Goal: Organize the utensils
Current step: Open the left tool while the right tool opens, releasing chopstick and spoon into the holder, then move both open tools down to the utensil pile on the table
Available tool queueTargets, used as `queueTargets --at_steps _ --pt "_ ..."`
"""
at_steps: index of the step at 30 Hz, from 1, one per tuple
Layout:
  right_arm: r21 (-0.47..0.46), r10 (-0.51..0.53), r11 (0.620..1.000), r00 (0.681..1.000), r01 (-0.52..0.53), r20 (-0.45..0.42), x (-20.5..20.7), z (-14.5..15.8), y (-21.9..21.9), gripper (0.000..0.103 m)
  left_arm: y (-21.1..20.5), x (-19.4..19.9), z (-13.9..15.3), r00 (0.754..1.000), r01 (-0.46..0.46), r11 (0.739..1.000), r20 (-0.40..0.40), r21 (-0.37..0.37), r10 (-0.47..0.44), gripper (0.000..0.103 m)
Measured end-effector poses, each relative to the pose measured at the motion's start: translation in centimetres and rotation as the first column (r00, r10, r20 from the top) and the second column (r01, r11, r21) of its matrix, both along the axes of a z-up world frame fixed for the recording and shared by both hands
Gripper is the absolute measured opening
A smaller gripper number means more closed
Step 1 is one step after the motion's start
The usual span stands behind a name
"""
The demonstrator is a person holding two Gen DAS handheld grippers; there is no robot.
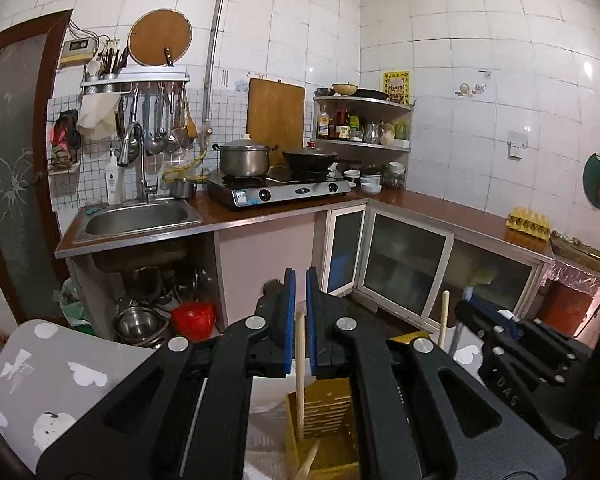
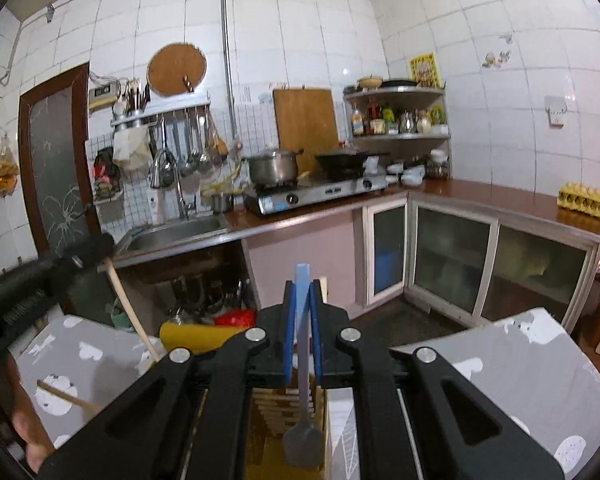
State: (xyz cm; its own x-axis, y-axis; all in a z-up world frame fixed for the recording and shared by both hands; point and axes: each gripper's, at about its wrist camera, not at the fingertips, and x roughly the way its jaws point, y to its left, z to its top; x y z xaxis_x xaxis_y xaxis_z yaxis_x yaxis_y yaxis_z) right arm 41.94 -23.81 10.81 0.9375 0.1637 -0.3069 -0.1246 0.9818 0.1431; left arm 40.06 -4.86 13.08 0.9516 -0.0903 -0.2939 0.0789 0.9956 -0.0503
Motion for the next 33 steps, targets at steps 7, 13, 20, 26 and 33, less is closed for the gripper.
queueTargets --at_steps 7,13,20,26,33 --pt "-0.018 -0.038 0.999 0.999 0.037 -0.023 -2.8 2.3 -0.6 0.056 2.0 -6.0 4.4 0.996 -0.026 1.000 0.080 -0.014 0.027 0.069" --pt "-0.031 -0.086 0.996 0.994 0.084 -0.061 -7.9 3.5 -1.6 0.068 3.6 -12.0 6.4 0.992 -0.067 0.997 0.113 0.028 0.063 0.098" --pt "-0.079 -0.141 0.989 0.975 0.128 -0.172 -13.7 -0.5 -2.4 0.072 5.5 -15.3 2.3 0.996 -0.069 0.997 -0.051 0.036 0.071 0.098" --pt "-0.129 -0.145 0.985 0.949 0.112 -0.281 -17.3 -5.8 -1.1 0.072 6.4 -16.7 -3.7 0.978 -0.091 0.991 -0.180 0.095 0.107 0.098" --pt "-0.169 -0.127 0.984 0.900 0.061 -0.418 -19.9 -12.2 0.9 0.072 6.5 -17.2 -11.1 0.924 -0.067 0.989 -0.365 0.129 0.110 0.098"
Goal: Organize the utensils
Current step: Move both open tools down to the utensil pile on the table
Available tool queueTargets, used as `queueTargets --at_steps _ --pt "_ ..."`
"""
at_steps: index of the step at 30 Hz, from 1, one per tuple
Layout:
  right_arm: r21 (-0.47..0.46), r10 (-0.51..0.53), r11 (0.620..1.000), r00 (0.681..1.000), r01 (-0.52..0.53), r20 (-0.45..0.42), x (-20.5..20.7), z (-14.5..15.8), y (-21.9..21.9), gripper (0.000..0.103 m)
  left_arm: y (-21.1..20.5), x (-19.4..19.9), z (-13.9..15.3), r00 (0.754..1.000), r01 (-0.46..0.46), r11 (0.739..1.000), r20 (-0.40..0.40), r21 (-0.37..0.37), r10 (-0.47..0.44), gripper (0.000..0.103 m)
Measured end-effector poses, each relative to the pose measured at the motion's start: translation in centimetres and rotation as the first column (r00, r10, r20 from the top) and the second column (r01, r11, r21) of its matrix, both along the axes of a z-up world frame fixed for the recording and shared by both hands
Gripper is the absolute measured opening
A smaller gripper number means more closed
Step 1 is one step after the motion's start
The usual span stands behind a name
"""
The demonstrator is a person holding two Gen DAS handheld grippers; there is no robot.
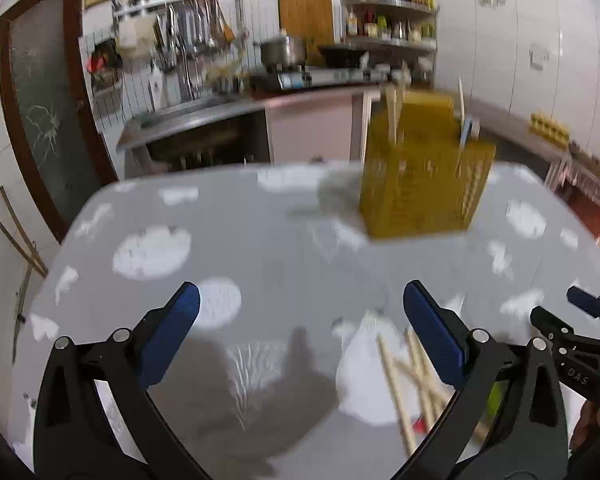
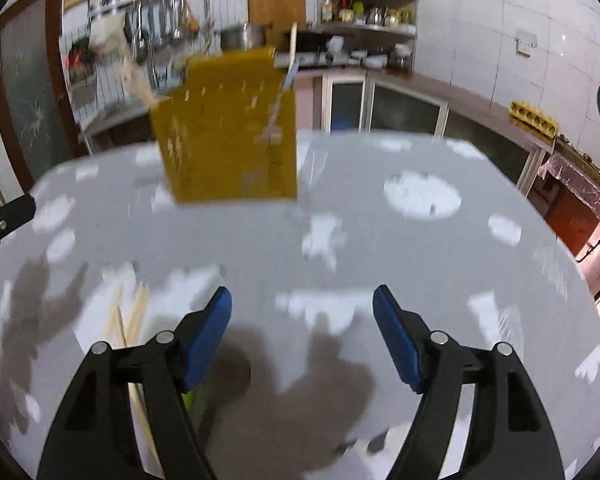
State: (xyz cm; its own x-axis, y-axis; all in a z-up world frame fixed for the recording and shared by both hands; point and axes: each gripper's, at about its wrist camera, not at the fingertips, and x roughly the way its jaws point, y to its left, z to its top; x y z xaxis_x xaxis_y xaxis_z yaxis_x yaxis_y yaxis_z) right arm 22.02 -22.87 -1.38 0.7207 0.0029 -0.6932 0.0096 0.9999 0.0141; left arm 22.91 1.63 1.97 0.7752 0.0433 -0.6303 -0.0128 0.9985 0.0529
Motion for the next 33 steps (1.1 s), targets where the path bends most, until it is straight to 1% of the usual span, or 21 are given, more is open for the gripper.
queueTargets --at_steps 2,4,7,11,14,16,18,19,22,26,31,32,33 --pt "0.004 -0.001 1.000 1.000 0.002 -0.020 -0.6 -0.7 0.2 0.072 0.0 -0.3 -1.7 0.999 0.000 1.000 -0.032 0.019 0.001 0.098" --pt "0.006 0.003 1.000 0.999 -0.003 -0.035 -1.1 -1.1 0.5 0.072 0.1 -0.6 -2.6 0.999 -0.002 1.000 -0.053 0.028 0.003 0.098" --pt "-0.008 0.013 1.000 0.999 -0.013 -0.045 -1.7 -1.1 1.1 0.072 0.3 -0.9 -3.7 0.997 -0.004 1.000 -0.073 0.020 0.005 0.098" --pt "-0.028 0.008 1.000 0.996 -0.011 -0.092 -1.8 -1.9 1.8 0.072 0.2 -0.9 -4.8 0.995 -0.001 1.000 -0.102 0.009 0.002 0.098" --pt "-0.036 0.001 0.999 0.994 -0.005 -0.106 -2.0 -2.3 2.0 0.072 0.6 -1.0 -5.7 0.991 0.005 1.000 -0.135 -0.023 -0.008 0.098" --pt "-0.030 0.001 1.000 0.994 -0.005 -0.113 -2.0 -2.2 2.2 0.072 0.8 -0.8 -6.1 0.989 -0.016 1.000 -0.149 -0.017 0.013 0.098" --pt "-0.020 0.007 1.000 0.992 -0.010 -0.125 -2.0 -2.0 2.5 0.072 1.1 -0.7 -6.0 0.987 -0.053 0.998 -0.149 0.016 0.055 0.098" --pt "-0.021 0.015 1.000 0.991 -0.018 -0.130 -2.0 -1.9 2.8 0.072 1.1 -0.6 -6.0 0.987 -0.061 0.998 -0.148 0.021 0.064 0.098" --pt "-0.043 0.014 0.999 0.991 -0.020 -0.135 -1.7 -2.0 3.4 0.072 1.5 -0.6 -5.9 0.986 -0.054 0.998 -0.156 -0.013 0.051 0.098" --pt "-0.011 -0.008 1.000 0.986 0.006 -0.166 -1.1 -2.7 3.2 0.072 1.7 -0.5 -6.2 0.980 -0.065 0.997 -0.189 -0.027 0.059 0.098" --pt "-0.029 -0.023 0.999 0.987 0.019 -0.158 -1.1 -2.6 3.8 0.071 1.7 -0.2 -6.8 0.973 -0.080 0.996 -0.220 -0.049 0.068 0.098" --pt "-0.022 -0.023 1.000 0.987 0.020 -0.159 -0.8 -2.7 3.8 0.069 1.7 -0.2 -6.9 0.972 -0.080 0.995 -0.225 -0.052 0.066 0.098" --pt "-0.013 -0.021 1.000 0.987 0.019 -0.159 -0.7 -2.7 3.7 0.060 1.5 -0.2 -7.1 0.971 -0.077 0.996 -0.231 -0.054 0.062 0.098"
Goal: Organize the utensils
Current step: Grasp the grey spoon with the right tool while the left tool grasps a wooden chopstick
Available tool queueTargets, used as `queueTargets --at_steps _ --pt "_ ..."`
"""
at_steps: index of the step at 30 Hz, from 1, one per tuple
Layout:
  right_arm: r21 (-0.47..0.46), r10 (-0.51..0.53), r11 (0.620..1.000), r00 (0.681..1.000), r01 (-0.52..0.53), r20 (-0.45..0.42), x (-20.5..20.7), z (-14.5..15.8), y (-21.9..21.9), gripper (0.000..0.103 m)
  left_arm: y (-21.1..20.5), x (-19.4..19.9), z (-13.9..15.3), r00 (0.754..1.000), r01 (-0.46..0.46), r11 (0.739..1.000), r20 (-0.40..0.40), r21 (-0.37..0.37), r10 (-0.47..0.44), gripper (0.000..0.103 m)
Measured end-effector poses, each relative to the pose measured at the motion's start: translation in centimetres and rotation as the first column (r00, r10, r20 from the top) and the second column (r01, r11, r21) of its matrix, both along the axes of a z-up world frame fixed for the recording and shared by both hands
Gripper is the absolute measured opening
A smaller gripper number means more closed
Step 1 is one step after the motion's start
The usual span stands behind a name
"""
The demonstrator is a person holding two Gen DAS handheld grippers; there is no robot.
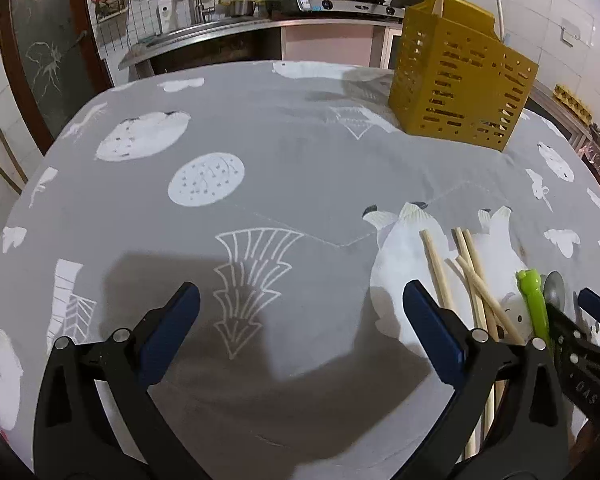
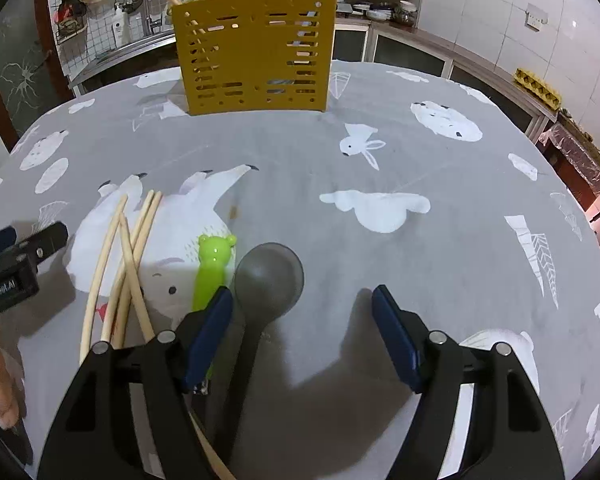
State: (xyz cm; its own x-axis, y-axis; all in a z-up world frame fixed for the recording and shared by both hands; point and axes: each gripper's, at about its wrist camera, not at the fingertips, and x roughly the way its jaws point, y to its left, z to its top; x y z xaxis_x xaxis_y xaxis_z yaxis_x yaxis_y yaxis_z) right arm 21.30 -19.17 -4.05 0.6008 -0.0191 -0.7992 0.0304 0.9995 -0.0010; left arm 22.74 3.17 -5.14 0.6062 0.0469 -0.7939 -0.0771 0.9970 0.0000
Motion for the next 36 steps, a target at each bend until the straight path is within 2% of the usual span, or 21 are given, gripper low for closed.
queueTargets --at_steps 5,6,12,16,31,34,36 --pt "0.027 0.009 1.000 1.000 -0.009 0.009 0.6 -0.1 -0.4 0.036 -1.0 -0.1 -0.3 0.999 0.036 0.999 -0.009 0.006 -0.036 0.098" --pt "0.034 0.012 0.999 1.000 -0.013 0.012 0.7 -0.1 -0.6 0.034 -1.2 -0.1 -0.3 0.999 0.043 0.999 -0.009 0.006 -0.043 0.098" --pt "0.062 0.045 0.997 0.999 -0.045 0.014 1.7 0.1 -2.1 0.034 -2.2 0.2 -0.6 0.997 0.072 0.997 -0.034 -0.004 -0.072 0.098" --pt "0.082 0.040 0.996 0.999 -0.040 0.007 3.0 0.1 -3.9 0.034 -2.6 0.8 -1.0 0.997 0.058 0.998 -0.058 -0.010 -0.058 0.098" --pt "0.107 0.037 0.993 0.999 -0.040 0.030 4.8 -0.2 -6.2 0.034 -3.9 0.8 0.0 0.995 0.092 0.993 -0.032 -0.067 -0.094 0.097" --pt "0.114 0.035 0.993 0.999 -0.039 0.037 4.8 -0.2 -6.3 0.034 -4.8 0.6 0.0 0.993 0.110 0.993 -0.036 -0.037 -0.111 0.097" --pt "0.111 0.040 0.993 0.998 -0.044 0.042 4.7 -0.3 -6.4 0.034 -5.1 0.6 -0.2 0.993 0.106 0.994 -0.051 -0.016 -0.106 0.093"
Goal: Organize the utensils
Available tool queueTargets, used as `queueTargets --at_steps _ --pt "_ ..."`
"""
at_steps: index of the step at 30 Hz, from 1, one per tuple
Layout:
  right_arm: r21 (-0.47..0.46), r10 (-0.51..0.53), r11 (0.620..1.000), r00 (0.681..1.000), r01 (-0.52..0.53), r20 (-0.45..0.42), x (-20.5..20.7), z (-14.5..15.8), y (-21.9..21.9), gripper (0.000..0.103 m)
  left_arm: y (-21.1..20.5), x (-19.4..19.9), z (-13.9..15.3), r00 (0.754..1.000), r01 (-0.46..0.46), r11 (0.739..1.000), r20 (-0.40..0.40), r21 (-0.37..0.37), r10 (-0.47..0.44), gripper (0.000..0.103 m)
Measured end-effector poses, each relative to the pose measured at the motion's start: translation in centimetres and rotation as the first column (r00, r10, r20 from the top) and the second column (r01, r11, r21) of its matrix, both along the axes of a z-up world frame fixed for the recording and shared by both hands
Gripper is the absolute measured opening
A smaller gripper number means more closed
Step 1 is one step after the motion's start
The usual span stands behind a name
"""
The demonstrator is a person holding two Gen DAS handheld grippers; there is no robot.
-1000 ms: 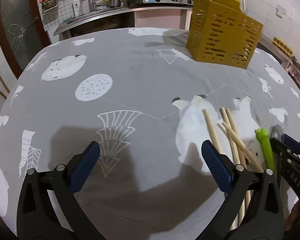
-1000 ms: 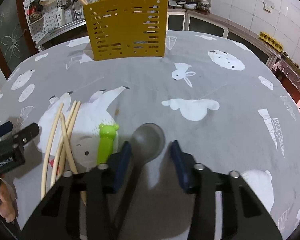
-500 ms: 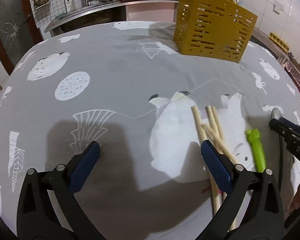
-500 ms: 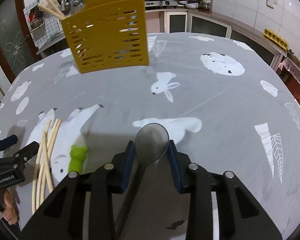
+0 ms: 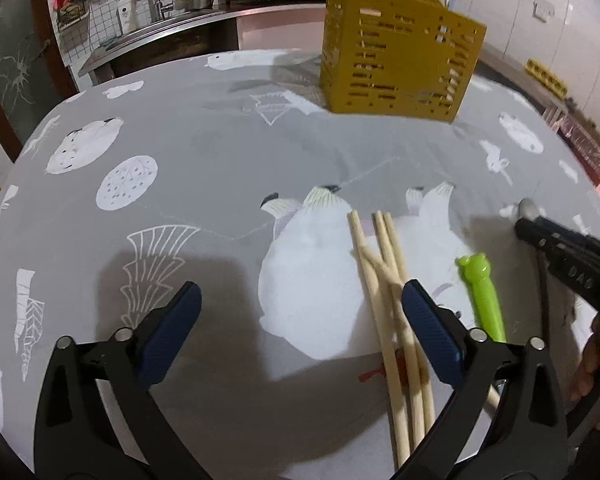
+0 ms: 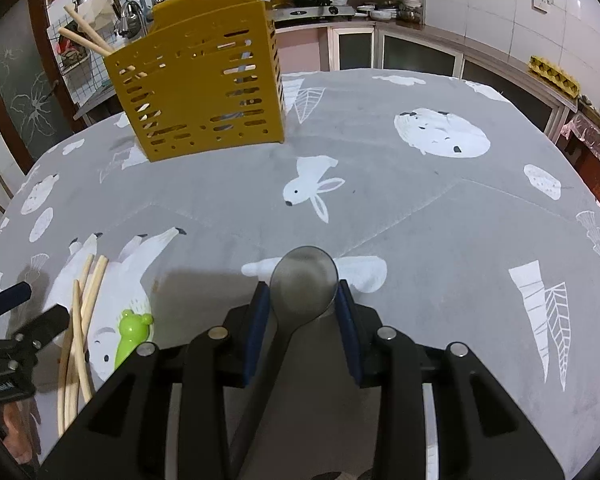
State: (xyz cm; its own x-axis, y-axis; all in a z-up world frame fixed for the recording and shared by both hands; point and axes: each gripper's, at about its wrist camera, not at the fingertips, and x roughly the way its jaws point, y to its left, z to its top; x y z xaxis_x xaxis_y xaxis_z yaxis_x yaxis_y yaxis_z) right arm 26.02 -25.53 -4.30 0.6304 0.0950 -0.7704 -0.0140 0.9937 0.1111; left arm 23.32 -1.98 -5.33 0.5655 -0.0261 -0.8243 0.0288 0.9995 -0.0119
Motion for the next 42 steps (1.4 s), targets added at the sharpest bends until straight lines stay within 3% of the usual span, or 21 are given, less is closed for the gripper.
queueTargets --at_steps 13,16,21,28,31,38,42 --pt "0.000 -0.005 1.000 1.000 0.005 0.024 -0.4 -0.2 -0.2 0.034 -0.9 1.3 -1.2 1.000 -0.014 0.999 -0.018 0.040 0.015 0.092" --pt "0.004 -0.006 1.000 1.000 0.006 0.026 -0.4 -0.2 -0.2 0.034 -1.2 2.3 -1.0 1.000 -0.012 1.000 -0.022 0.026 0.013 0.081" --pt "0.009 -0.008 1.000 1.000 0.008 0.028 -0.4 -0.2 -0.3 0.034 -1.8 3.2 -0.5 1.000 -0.004 1.000 -0.026 0.005 0.004 0.047" --pt "0.015 -0.009 1.000 1.000 0.009 0.018 0.5 0.0 0.0 0.034 -2.8 4.0 -0.4 0.999 0.017 1.000 -0.034 -0.002 -0.017 0.022" --pt "0.030 -0.010 1.000 1.000 0.009 0.022 0.8 0.1 -0.1 0.034 -3.1 4.6 -0.3 0.999 0.023 1.000 -0.041 -0.009 -0.023 0.006" --pt "0.050 0.007 0.999 0.998 -0.010 0.059 0.8 0.9 -0.5 0.034 -2.5 4.7 0.1 0.999 0.023 0.999 -0.036 -0.046 -0.024 0.005" --pt "0.060 0.016 0.998 0.995 -0.022 0.101 0.8 1.8 -0.8 0.034 -1.5 4.0 1.4 1.000 0.003 0.999 0.019 -0.044 -0.002 0.005"
